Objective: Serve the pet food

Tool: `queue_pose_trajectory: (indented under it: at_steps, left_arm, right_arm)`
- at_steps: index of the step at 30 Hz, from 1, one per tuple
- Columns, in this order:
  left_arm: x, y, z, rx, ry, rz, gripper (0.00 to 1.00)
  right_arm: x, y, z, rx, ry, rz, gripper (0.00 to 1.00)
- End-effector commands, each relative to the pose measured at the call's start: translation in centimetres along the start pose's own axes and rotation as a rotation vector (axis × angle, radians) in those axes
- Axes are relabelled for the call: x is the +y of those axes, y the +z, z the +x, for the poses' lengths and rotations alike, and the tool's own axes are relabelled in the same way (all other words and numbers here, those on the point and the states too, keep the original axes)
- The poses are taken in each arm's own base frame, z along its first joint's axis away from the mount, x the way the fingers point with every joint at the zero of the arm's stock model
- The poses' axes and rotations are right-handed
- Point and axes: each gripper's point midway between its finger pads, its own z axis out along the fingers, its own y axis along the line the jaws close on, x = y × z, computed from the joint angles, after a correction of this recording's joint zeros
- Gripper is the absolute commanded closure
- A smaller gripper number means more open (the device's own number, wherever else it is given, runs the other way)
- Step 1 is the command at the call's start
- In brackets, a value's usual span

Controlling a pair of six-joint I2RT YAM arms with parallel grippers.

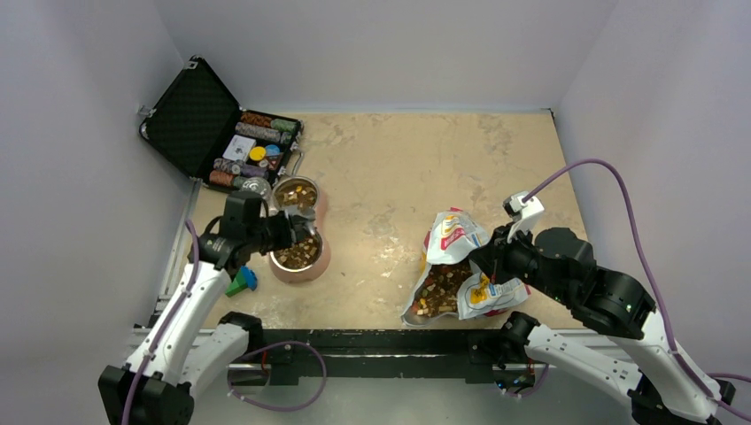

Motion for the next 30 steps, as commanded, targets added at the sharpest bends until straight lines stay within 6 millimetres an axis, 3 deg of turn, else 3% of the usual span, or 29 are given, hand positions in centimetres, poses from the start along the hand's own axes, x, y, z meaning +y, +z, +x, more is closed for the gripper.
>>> queue_pose_trajectory:
  at_steps: [1,4,7,11,20,30]
  left_arm:
    - [3.0,-1.0,0.6,0.111,-0.011,-0.008,1.0]
    - [5.1,-1.5,1.1,0.198,0.073,-0.008,1.0]
    - [4.8,-1.2,2.2,0.306,0.169,0.093,1.0]
    - [5.6,-2.4,4.3,0.432,0.392,0.128,1.0]
    - [9.0,-7.5,6.6,0.619,0.894,0.184,1.0]
    - [11.4,-13.0,8.2,0.808,1.183,0.254,1.0]
  right_arm:
    - [1.0,-0.9,-3.8,-0.154,0.045,-0.039,1.0]
    - [0.9,-0.6,-3.5,-0.149,0.048,-0.035,1.0]
    - [1.0,-0.3,-3.6,-0.149,0.053,-0.032,1.0]
    - [1.0,0.0,-3.9,-0.15,0.053,-0.023,1.0]
    - [1.3,1.0,-5.5,-0.175,0.035,0.003,1.0]
    - [2.6,2.9,-8.4,-0.209,0.028,0.01,1.0]
